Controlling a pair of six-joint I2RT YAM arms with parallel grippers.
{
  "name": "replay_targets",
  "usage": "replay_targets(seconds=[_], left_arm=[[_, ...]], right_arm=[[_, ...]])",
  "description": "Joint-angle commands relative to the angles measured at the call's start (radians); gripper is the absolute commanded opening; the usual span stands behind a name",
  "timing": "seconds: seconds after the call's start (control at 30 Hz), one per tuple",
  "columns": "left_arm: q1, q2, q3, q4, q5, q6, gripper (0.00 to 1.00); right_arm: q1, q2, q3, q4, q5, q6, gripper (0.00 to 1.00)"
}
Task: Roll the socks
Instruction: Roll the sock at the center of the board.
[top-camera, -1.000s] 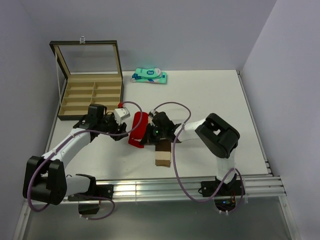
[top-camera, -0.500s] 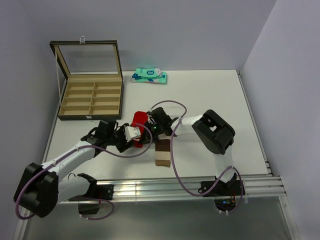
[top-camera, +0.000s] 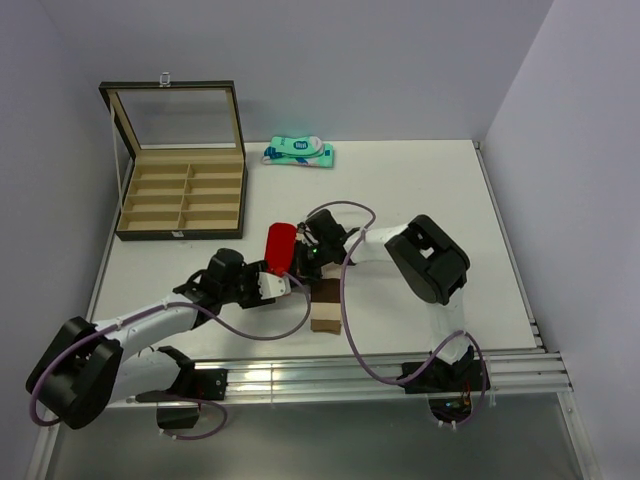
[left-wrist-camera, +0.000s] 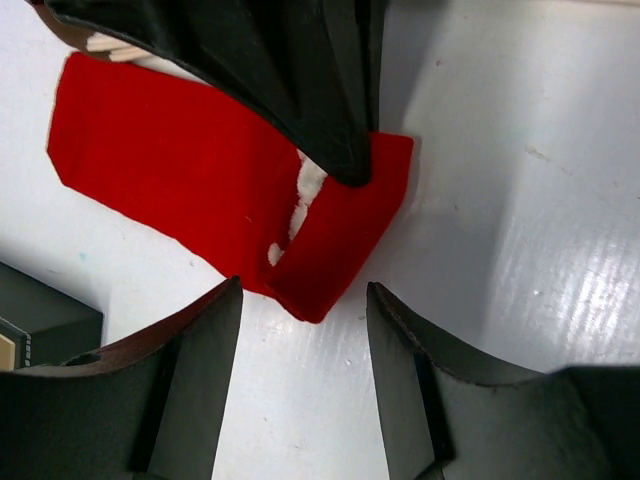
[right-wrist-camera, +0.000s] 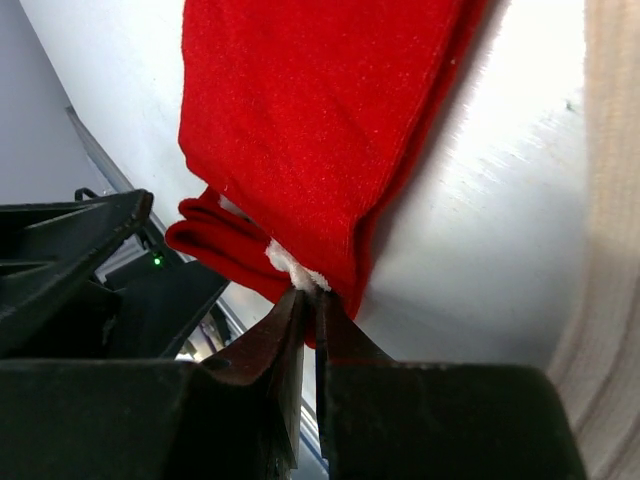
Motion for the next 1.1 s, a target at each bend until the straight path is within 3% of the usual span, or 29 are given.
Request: replay_targets(seconds=[0.0,0.73,0.93,1.07], left_arm=[[-0.024,0.007,-0.009,0.109,-0.041,0.039,0.58],[-0.101,0.132,0.014,0.126,-0.031,0.067,0.63],[-0.095,0.182,0.051,0.094,0.011,0.064,0.59],[-0.093,0.213,0.061,0.058,0.029,0.070,0.49]], right_arm=[[-0.016,0.095,-0.042,-0.236,0.166,-0.065,0.00],[-0.038,0.097,-0.025,-0.294,0.179,-0.114,0.00],[-0.039,0.089,-0.043,-0.291,0.170,-0.129,0.00],[-0.041,0.092,-0.040,-0.295,0.163,-0.137,0.00]])
